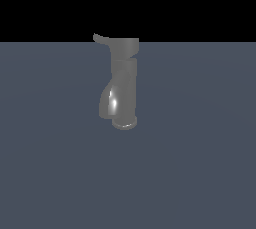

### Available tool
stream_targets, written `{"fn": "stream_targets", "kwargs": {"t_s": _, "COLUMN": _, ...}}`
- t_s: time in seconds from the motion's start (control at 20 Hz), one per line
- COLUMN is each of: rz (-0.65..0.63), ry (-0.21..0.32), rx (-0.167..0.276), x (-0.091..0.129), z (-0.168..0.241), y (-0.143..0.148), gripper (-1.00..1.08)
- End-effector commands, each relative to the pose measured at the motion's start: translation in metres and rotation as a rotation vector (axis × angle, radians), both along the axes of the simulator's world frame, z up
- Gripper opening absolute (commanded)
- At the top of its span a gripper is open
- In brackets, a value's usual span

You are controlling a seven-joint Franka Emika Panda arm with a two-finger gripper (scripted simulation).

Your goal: Turn on the faucet by rotating a designated handle.

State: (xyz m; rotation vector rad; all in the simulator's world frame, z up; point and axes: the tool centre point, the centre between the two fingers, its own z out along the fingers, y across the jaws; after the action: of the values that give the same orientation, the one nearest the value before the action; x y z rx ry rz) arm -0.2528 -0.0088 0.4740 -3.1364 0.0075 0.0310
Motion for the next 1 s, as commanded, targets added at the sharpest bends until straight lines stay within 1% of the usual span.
{"fn": "stream_targets", "kwargs": {"t_s": 0.0, "rz": 0.0, "ry": 0.0, "rx": 0.0, "x": 0.0, "z": 0.0, "y": 0.0, "gripper": -1.0}}
{"fn": "stream_targets", "kwargs": {"t_s": 0.45, "rz": -0.032, "ry": -0.016, "rx": 0.022, "x": 0.009, "z": 0.001, "y": -0.007, "gripper": -1.0}}
{"fn": "stream_targets", "kwargs": {"t_s": 0.7, "rz": -0.035, "ry": -0.016, "rx": 0.022, "x": 0.009, "z": 0.001, "y": -0.006, "gripper": -1.0}}
{"fn": "stream_targets", "kwargs": {"t_s": 0.95, "rz": -0.065, "ry": -0.015, "rx": 0.025, "x": 0.015, "z": 0.0, "y": -0.006, "gripper": -1.0}}
